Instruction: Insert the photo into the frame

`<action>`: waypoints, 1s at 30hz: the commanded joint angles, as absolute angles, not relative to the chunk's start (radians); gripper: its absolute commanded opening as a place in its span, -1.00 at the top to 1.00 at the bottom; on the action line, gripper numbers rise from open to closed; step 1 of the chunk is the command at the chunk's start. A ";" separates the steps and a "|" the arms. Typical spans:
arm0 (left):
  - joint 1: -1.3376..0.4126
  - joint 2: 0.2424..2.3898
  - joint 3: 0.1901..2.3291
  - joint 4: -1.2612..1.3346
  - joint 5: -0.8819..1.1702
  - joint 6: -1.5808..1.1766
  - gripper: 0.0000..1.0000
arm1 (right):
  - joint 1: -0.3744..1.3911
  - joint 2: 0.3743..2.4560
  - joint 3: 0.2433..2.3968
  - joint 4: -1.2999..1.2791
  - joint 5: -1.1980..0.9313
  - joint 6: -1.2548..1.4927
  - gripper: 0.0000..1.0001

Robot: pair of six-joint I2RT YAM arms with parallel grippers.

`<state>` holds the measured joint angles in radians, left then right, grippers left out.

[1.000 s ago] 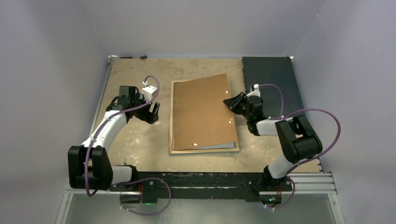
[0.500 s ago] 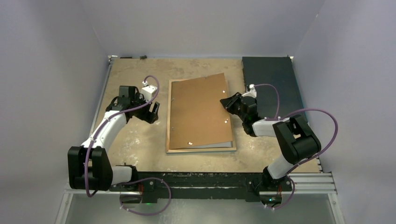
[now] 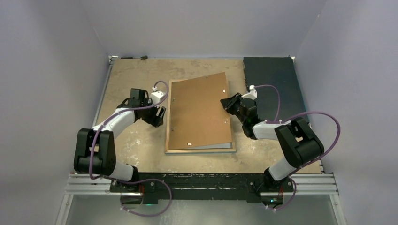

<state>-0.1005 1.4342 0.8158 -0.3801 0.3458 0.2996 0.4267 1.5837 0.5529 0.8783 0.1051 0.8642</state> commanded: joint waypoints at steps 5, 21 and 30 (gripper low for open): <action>-0.179 1.498 0.814 -0.288 0.313 0.307 -0.29 | 0.426 1.616 0.577 0.963 0.141 0.721 0.59; -0.196 1.562 0.803 -0.262 0.329 0.346 0.03 | 0.437 1.642 0.537 0.929 0.179 0.769 0.52; -0.196 1.556 0.786 -0.237 0.360 0.329 0.17 | 0.481 1.658 0.628 0.697 0.247 0.699 0.27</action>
<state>-0.1925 1.5673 0.7994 -0.2741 0.3176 0.3298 0.4618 1.6451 0.5747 0.8360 0.1726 0.7959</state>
